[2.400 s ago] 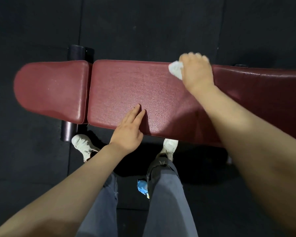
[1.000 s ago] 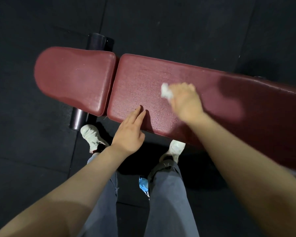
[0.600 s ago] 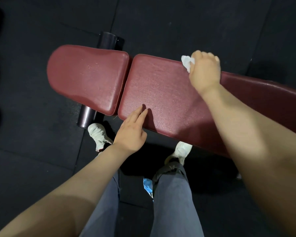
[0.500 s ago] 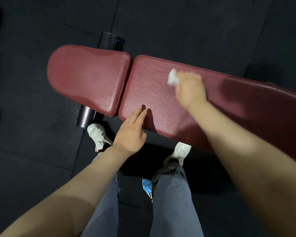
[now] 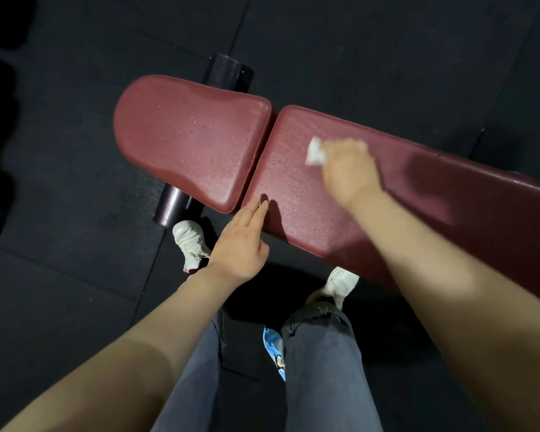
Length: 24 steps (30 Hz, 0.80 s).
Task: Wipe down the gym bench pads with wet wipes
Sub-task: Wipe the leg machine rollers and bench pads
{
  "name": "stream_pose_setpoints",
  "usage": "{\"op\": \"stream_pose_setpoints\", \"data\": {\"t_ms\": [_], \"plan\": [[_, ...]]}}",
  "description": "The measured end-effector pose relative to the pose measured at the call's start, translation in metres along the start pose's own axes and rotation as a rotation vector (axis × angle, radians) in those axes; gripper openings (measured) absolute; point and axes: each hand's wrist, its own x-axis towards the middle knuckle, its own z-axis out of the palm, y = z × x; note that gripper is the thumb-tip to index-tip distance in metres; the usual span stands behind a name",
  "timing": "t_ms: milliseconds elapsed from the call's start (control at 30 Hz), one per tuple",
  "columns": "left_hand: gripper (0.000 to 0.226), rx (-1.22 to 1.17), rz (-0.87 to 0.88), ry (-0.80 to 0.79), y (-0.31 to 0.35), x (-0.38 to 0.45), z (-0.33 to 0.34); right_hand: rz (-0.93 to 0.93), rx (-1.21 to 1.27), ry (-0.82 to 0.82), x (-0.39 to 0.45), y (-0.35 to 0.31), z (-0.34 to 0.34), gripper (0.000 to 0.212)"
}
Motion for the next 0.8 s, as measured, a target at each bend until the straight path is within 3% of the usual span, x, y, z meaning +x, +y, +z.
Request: {"op": "stream_pose_setpoints", "data": {"t_ms": [67,167,233,300,333,400,467,533,600,667,733,800], "plan": [[0.077,0.001,0.011,0.005,-0.003,0.001,-0.004,-0.346,0.046,-0.163,-0.043,-0.029,0.017,0.028],[0.076,0.016,0.025,0.006,-0.009,0.002,-0.009,-0.627,0.041,-0.234,-0.061,-0.038,0.019,0.008],[0.076,0.025,0.021,0.002,-0.014,0.003,-0.011,-0.555,-0.091,-0.203,-0.015,-0.025,0.011,0.019],[0.075,0.027,0.010,0.012,-0.018,0.005,-0.013,-0.305,-0.230,-0.012,0.039,-0.001,0.003,0.019],[0.075,0.024,0.000,0.021,-0.020,0.005,-0.014,-0.154,-0.250,0.087,0.056,0.008,-0.004,0.014],[0.075,0.011,-0.018,0.036,-0.021,0.006,-0.016,0.026,-0.158,0.109,0.061,0.005,-0.007,0.008],[0.075,0.003,-0.025,0.030,-0.021,0.004,-0.019,-0.078,-0.046,-0.033,0.035,-0.022,0.002,0.021],[0.075,0.005,-0.023,0.027,-0.024,0.005,-0.024,-0.353,0.001,-0.194,-0.011,-0.054,0.013,0.026],[0.075,0.006,-0.020,0.030,-0.029,0.005,-0.029,-0.615,0.078,-0.274,-0.049,-0.072,0.020,0.020],[0.075,0.012,-0.019,0.033,-0.034,0.006,-0.033,-0.736,0.042,-0.261,-0.036,-0.068,0.022,0.012],[0.075,0.022,-0.019,0.034,-0.041,0.006,-0.036,-0.571,-0.065,-0.168,0.016,-0.056,0.019,0.009],[0.075,0.032,-0.026,0.044,-0.047,0.007,-0.039,-0.246,-0.189,0.016,0.068,-0.034,0.013,0.013]]}}
